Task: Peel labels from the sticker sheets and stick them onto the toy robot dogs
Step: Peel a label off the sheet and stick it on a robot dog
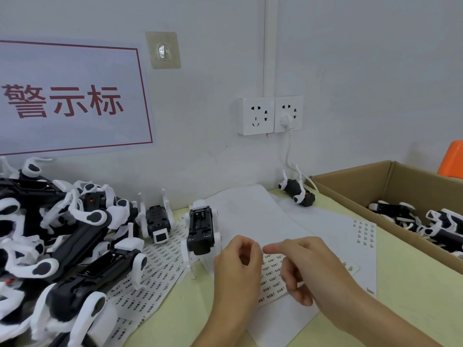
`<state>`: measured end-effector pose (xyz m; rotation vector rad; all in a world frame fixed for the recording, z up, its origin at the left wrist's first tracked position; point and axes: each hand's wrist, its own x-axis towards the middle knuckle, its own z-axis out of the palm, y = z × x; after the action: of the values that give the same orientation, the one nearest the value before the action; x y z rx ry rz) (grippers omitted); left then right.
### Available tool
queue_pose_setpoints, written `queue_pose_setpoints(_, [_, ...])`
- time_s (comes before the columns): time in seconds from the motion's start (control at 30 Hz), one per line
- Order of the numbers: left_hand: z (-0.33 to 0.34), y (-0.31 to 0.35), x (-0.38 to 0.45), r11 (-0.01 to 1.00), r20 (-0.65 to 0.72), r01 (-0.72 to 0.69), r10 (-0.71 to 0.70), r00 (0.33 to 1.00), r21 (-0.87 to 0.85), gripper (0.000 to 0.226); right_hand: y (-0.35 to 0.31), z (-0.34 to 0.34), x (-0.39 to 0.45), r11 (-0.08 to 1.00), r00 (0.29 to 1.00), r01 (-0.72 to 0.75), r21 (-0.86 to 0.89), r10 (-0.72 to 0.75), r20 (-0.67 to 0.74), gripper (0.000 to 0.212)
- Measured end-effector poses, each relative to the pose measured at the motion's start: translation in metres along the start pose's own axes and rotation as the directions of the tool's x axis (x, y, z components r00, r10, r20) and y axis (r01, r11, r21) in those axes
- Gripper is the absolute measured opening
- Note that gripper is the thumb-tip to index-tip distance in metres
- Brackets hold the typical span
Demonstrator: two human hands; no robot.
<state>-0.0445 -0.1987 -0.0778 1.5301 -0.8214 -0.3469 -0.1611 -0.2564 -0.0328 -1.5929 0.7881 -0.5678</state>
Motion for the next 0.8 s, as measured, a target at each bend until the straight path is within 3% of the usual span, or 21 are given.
queue_pose_setpoints(0.13, [0.001, -0.001, 0.000, 0.999, 0.001, -0.041, 0.041, 0.999, 0.020, 0.020, 0.001, 0.000, 0.000, 0.999, 0.999, -0.032, 0.029, 0.031, 0.043, 0.031])
queue_pose_setpoints(0.47, [0.000, 0.001, -0.002, 0.990, 0.059, -0.138, 0.136, 0.989, 0.023, 0.011, -0.001, -0.001, 0.002, 0.967, 0.997, -0.066, 0.246, 0.053, 0.056, 0.026])
queue_pose_setpoints(0.8, [-0.001, 0.004, 0.000, 0.984, 0.081, 0.050, -0.036, 0.996, -0.174, 0.014, 0.009, -0.005, 0.011, 0.951, 0.998, -0.043, 0.308, 0.052, -0.021, 0.032])
